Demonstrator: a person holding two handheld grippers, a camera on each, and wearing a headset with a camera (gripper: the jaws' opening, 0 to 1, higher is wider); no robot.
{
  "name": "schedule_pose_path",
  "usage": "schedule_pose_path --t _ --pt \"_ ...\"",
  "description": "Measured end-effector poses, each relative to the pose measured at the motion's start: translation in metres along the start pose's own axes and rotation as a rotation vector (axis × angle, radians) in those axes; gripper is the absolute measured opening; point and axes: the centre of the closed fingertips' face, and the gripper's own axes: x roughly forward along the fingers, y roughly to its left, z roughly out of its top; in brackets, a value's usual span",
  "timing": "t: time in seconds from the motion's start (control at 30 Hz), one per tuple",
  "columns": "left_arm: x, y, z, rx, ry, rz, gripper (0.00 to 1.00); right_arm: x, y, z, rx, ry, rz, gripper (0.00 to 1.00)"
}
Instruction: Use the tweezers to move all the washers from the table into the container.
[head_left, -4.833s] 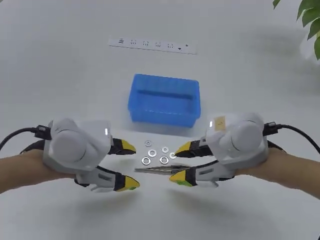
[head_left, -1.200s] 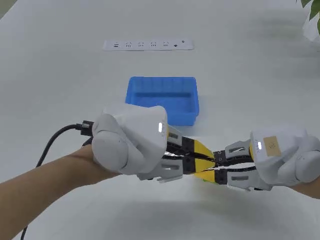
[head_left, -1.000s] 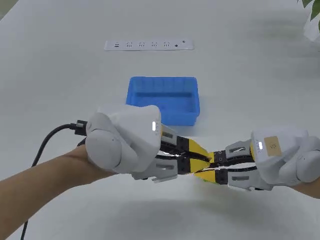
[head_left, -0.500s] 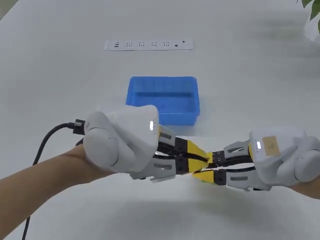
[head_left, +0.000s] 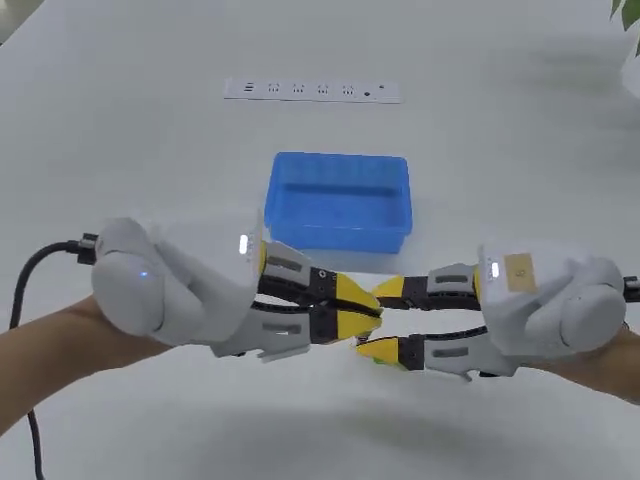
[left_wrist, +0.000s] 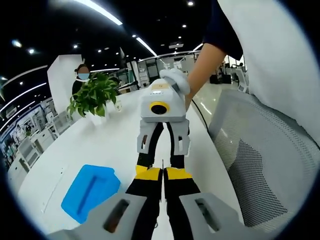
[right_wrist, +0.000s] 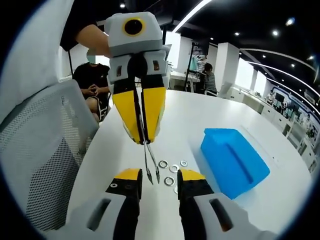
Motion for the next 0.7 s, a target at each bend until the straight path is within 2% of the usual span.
schedule_pose_path --t 0.23,0.33,0.53,0.63,0.7 --pt "-0.022 0.013 -0.004 -0.019 -0.011 0.084 0.05 0.013 0.009 -0.01 -0.043 0.07 0.026 0.36" --pt "-0.024 0.018 -0.002 -0.038 -0.03 0.1 0.05 0.015 0.011 -0.015 -0.041 0.091 0.035 0.42" --pt "-0.02 0.022 -0.003 -0.058 -0.06 0.094 0.05 0.015 0.013 -0.019 -0.005 0.098 0.045 0.49" --pt "-0.018 0.026 -0.003 -0.093 -0.088 0.09 0.05 0.015 0.014 -0.021 0.004 0.101 0.051 0.49" --pt "-0.017 0.027 -0.005 -0.096 -0.087 0.09 0.05 0.015 0.014 -0.022 0.009 0.102 0.053 0.5"
